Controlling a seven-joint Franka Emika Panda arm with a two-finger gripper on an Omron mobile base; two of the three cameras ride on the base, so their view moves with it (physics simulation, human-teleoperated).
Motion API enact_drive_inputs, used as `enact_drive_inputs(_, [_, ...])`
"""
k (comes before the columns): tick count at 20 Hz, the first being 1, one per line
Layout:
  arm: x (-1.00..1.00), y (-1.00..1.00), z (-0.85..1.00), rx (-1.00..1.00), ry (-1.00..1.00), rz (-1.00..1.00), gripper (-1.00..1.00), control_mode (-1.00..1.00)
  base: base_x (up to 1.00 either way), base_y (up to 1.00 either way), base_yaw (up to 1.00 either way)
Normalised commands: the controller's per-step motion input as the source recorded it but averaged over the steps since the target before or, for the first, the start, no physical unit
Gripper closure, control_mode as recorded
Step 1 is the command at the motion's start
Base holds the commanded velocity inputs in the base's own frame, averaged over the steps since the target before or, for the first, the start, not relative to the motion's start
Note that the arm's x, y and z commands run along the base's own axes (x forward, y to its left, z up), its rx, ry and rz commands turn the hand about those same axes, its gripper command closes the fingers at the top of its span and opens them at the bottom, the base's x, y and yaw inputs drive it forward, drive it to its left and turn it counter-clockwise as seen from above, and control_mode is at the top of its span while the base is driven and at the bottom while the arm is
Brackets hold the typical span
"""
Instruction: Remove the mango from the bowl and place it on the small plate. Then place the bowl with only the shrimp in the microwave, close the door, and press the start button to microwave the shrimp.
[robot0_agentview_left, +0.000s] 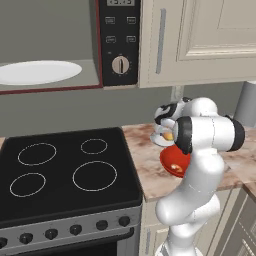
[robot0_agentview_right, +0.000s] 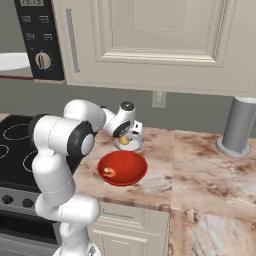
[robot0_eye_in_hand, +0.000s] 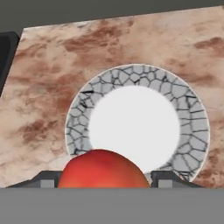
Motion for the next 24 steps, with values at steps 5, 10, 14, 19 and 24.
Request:
enact_drive_inputs(5, [0.42,0.00,-0.26,0.00,0.04,0.00,1.00,-1.00,0.00,0.00,0.00])
enact_drive_inputs(10, [0.27,-0.01,-0.30,0.00,0.04,0.00,1.00,-1.00,0.00,0.00,0.00])
enact_drive_inputs(14, [0.03,0.00,-0.40,0.00,0.01,0.00,-1.00,-1.00,0.00,0.00,0.00])
enact_drive_inputs(19, [0.00,0.00,-0.25,0.00,0.00,0.00,-1.00,-1.00,0.00,0.00,0.00])
enact_drive_inputs(24, [0.00,0.00,-0.10,0.00,0.00,0.00,-1.00,-1.00,0.00,0.00,0.00])
